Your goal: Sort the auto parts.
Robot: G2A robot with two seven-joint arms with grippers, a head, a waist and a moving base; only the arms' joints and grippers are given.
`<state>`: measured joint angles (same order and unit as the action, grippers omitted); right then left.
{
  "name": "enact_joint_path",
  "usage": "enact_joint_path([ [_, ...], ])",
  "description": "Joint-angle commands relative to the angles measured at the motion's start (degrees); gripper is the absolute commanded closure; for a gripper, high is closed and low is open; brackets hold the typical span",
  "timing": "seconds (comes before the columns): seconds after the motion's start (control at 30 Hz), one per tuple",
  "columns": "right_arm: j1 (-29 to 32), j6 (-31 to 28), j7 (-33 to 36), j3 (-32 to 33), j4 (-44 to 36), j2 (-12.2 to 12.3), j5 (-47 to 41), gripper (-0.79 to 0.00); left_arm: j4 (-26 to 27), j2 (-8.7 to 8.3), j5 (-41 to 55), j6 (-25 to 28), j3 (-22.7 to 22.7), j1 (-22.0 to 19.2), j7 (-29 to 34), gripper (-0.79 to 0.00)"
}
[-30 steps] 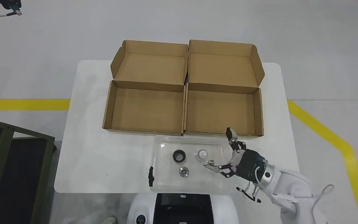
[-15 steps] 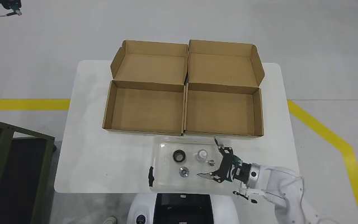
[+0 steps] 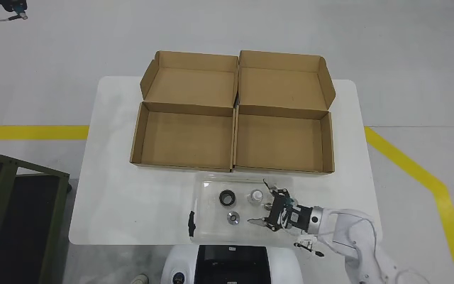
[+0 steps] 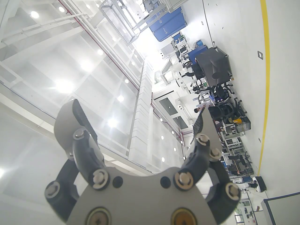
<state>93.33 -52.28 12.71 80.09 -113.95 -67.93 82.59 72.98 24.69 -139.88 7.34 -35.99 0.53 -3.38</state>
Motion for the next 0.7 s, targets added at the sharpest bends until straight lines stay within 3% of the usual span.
enact_joint_path([
  [0.0, -0.35, 0.32, 0.53, -0.38, 0.27, 0.11, 0.28, -0.505, 0.0, 0.0, 0.0, 0.0, 0.0, 0.0, 0.0, -0.785],
  [0.23, -2.07, 1.84, 1.62, -1.95, 1.68, 0.35, 0.34, -0.52, 0.0, 0.0, 0.0, 0.0, 0.0, 0.0, 0.0, -0.785],
  [0.4, -3.21, 2.5, 1.56, -3.46, 2.14, 0.53, 1.79, -0.391, 0.0, 0.0, 0.0, 0.0, 0.0, 0.0, 0.0, -0.785],
  [0.53, -3.92, 3.43, 1.43, -4.07, 2.9, 0.68, 2.29, -0.354, 0.0, 0.0, 0.0, 0.0, 0.0, 0.0, 0.0, -0.785],
  [0.67, -4.3, 3.84, 1.25, -4.54, 3.33, 0.85, 2.29, -0.252, 0.0, 0.0, 0.0, 0.0, 0.0, 0.0, 0.0, -0.785],
])
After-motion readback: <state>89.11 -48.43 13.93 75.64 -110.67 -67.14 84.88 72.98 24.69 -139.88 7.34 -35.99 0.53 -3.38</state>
